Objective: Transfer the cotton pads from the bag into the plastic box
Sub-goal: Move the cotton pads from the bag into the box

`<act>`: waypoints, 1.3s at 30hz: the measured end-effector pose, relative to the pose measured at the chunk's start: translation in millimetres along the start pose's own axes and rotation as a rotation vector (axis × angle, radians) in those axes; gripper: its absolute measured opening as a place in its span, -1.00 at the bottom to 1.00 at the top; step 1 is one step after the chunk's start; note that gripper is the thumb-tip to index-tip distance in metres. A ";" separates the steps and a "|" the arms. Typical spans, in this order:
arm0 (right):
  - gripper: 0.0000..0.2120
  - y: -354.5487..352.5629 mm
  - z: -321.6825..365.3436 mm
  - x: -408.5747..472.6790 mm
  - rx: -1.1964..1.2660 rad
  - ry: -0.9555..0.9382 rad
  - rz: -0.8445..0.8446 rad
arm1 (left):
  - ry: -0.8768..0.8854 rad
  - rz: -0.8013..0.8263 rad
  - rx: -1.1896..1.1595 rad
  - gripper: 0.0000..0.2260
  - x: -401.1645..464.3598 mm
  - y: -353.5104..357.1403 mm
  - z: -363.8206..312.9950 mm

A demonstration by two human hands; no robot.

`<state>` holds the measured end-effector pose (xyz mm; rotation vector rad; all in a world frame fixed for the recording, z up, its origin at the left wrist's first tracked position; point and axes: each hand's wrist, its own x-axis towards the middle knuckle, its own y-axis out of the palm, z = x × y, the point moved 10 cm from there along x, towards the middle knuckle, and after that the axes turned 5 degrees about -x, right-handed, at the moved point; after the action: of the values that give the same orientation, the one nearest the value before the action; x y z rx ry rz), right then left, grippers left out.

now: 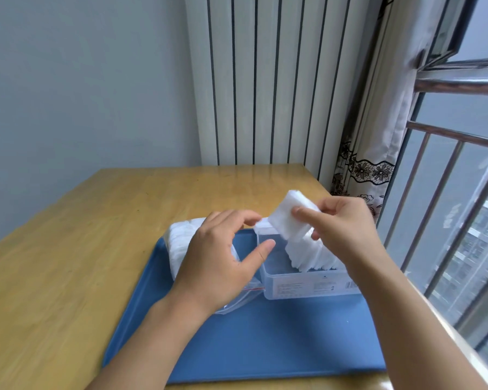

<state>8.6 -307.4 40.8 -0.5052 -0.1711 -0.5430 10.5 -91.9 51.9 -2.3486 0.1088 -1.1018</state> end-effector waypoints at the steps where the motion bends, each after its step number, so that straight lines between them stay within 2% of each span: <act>1: -0.66 6.9 -0.4 -1.9 -0.076 -0.005 0.015 | 0.029 0.036 0.025 -0.75 -0.9 4.7 -1.8; 5: -0.63 29.5 -0.1 -9.3 -0.341 -0.063 0.031 | 0.050 0.292 0.096 -0.69 -10.6 35.0 -2.9; 8: -0.67 32.7 -4.1 -11.8 -0.572 -0.069 -0.013 | 0.039 0.451 0.152 -0.75 -18.6 52.5 0.8; 12: -0.67 29.5 -5.4 -11.8 -0.816 -0.028 -0.055 | 0.017 0.518 0.093 -0.81 -22.0 59.4 0.0; 16: -0.68 23.2 -7.8 -8.7 -0.899 0.009 -0.075 | 0.038 0.540 0.047 -0.82 -24.4 62.1 -5.0; 19: -0.62 27.5 -7.3 -9.7 -0.888 -0.009 -0.041 | 0.024 0.529 0.031 -0.83 -24.6 61.4 -3.0; 24: -0.35 23.4 -2.6 -16.0 -0.705 0.024 0.005 | 0.016 0.494 0.045 -0.82 -23.5 58.3 0.5; 26: -0.40 10.0 11.0 -16.7 -0.554 -0.035 -0.063 | 0.024 0.484 0.054 -0.81 -23.0 57.5 1.2; 28: -0.59 0.3 29.4 -16.4 -0.298 -0.155 -0.094 | 0.032 0.460 0.057 -0.80 -21.7 55.1 1.5; 29: -0.62 4.0 33.8 -16.8 -0.143 -0.167 -0.020 | 0.033 0.448 0.057 -0.80 -21.2 53.7 1.7; 31: -0.63 33.0 29.1 -23.4 0.034 -0.064 0.263 | 0.032 0.429 0.052 -0.79 -19.9 51.9 2.4; 33: -0.63 62.3 15.3 -35.5 -0.099 -0.020 0.495 | 0.031 0.413 0.033 -0.80 -18.5 50.4 2.4; 34: -0.62 71.7 8.9 -39.5 -0.212 -0.031 0.553 | 0.032 0.406 0.015 -0.82 -17.5 49.8 2.3; 36: -0.60 79.5 0.0 -40.8 -0.346 -0.031 0.572 | 0.036 0.399 -0.010 -0.84 -16.5 48.6 1.5; 39: -0.62 79.1 -3.6 -37.0 -0.381 -0.033 0.517 | 0.045 0.405 -0.020 -0.83 -17.5 48.4 0.6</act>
<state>19.6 -234.2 -5.5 -0.8961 0.0367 -0.0563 6.6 -127.8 15.1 -2.1869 0.5861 -0.9522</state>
